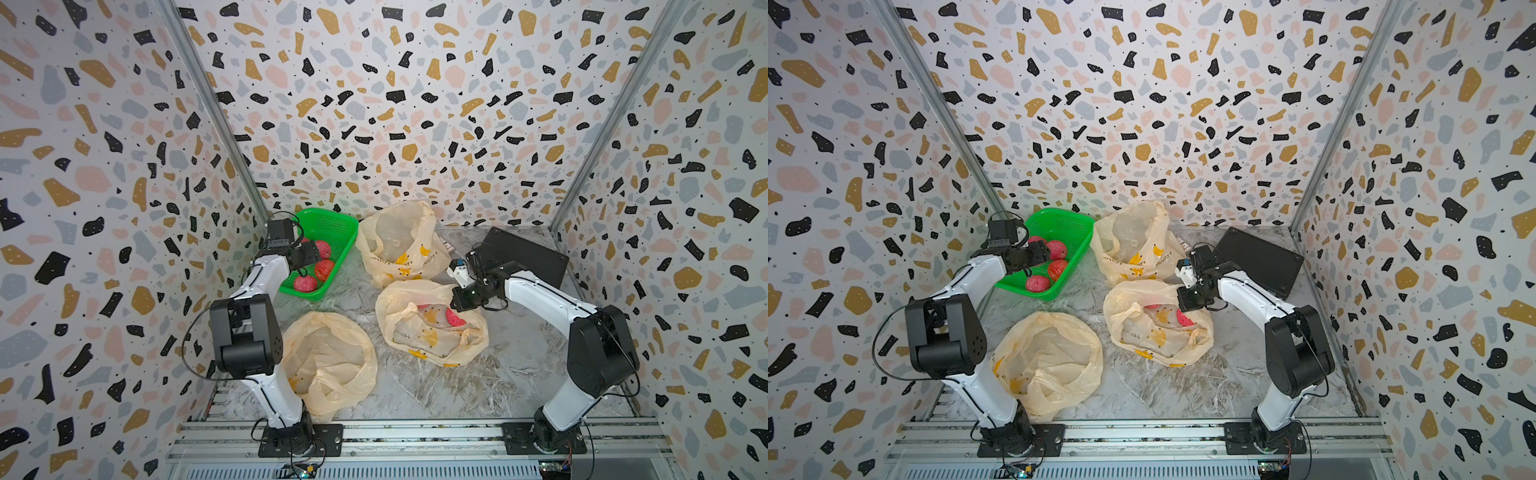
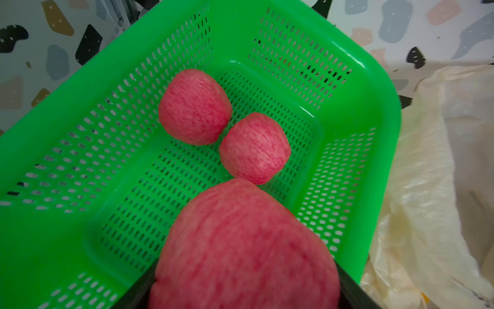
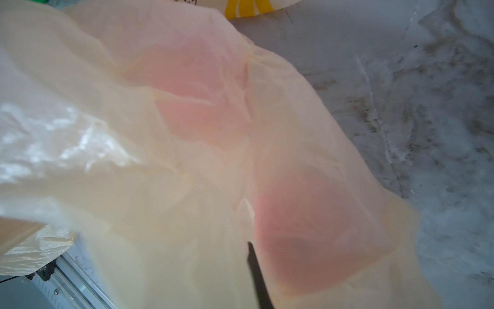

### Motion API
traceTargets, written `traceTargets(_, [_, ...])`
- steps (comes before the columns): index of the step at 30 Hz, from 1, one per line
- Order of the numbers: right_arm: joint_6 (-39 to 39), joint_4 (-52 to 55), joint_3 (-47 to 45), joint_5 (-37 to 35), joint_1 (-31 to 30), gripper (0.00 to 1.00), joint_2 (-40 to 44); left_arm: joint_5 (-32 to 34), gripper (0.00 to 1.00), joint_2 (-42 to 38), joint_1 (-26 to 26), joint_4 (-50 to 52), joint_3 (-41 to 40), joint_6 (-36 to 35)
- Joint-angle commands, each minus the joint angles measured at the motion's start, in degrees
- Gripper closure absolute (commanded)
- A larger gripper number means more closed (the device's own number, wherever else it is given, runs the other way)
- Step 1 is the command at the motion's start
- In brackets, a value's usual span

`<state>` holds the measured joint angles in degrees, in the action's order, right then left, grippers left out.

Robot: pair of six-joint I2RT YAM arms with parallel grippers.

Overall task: Untie the knot of a plastic bag & take out the apple
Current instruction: Place the apple in the basket.

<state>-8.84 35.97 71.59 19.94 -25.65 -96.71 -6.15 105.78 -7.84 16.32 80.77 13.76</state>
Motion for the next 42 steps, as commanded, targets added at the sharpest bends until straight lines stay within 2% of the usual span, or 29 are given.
traceTargets(1, [0.5,1.2,0.8,-0.1,0.1,1.0,-0.7,2.7,0.88,2.9,-0.4,-0.9,2.8,0.6])
traceTargets(3, [0.6,1.4,1.0,-0.3,0.2,1.0,-0.9,4.0,0.88,5.0,-0.5,0.1,4.0,0.2])
traceTargets(5, [0.6,1.6,1.2,-0.2,0.2,1.0,-1.3,4.0,0.79,6.8,-0.9,0.7,4.7,0.0])
traceTargets(8, [0.5,1.6,1.2,-0.4,0.2,1.0,-1.5,3.5,0.75,8.2,-1.1,1.1,4.2,-0.2])
traceTargets(9, [0.5,1.6,1.3,-0.4,0.2,1.0,-1.7,2.8,0.7,8.5,-1.2,1.3,4.1,-0.1])
traceTargets(11, [0.5,1.6,1.6,-0.4,0.2,1.0,-2.0,2.9,0.51,8.2,-1.2,0.6,3.0,-0.2])
traceTargets(13, [0.5,1.7,2.0,-0.1,0.2,1.0,-2.3,2.7,0.42,6.6,-1.2,-1.7,0.8,-0.1])
traceTargets(15, [0.4,1.7,2.3,0.0,0.2,1.0,-2.6,1.7,0.26,5.2,-1.2,-3.5,-0.8,-0.1])
traceTargets(19, [0.4,1.6,2.5,0.3,0.2,1.0,-2.9,0.3,0.03,0.8,-1.2,-7.8,-4.2,-0.1])
traceTargets(20, [0.4,1.6,2.5,0.3,0.2,1.0,-3.0,0.1,0.01,-0.8,-1.1,-9.4,-5.6,-0.1])
traceTargets(25, [0.8,1.8,2.8,-0.1,0.2,1.0,-3.0,-3.5,0.01,-8.3,-1.1,-15.5,-10.2,1.0])
traceTargets(32, [0.6,1.5,3.1,-0.4,0.2,1.0,-3.1,-10.8,0.0,-17.7,2.1,-13.3,-11.0,1.2])
traceTargets(35, [0.1,1.5,3.6,-0.1,0.2,1.0,-3.6,-8.8,0.01,-22.4,8.3,-7.6,-10.1,-3.0])
traceTargets(37, [-0.3,1.4,3.8,0.1,0.2,1.0,-3.8,-8.4,0.03,-25.5,12.7,-6.3,-11.1,-3.2])
traceTargets(39, [-0.9,1.2,3.9,-0.1,0.2,1.0,-3.8,-4.8,0.04,-28.7,18.1,-3.6,-12.4,-4.7])
traceTargets(42, [-1.8,1.3,3.9,-0.8,0.3,1.0,-3.4,-2.7,0.06,-32.8,24.6,-2.4,-14.8,-5.2])
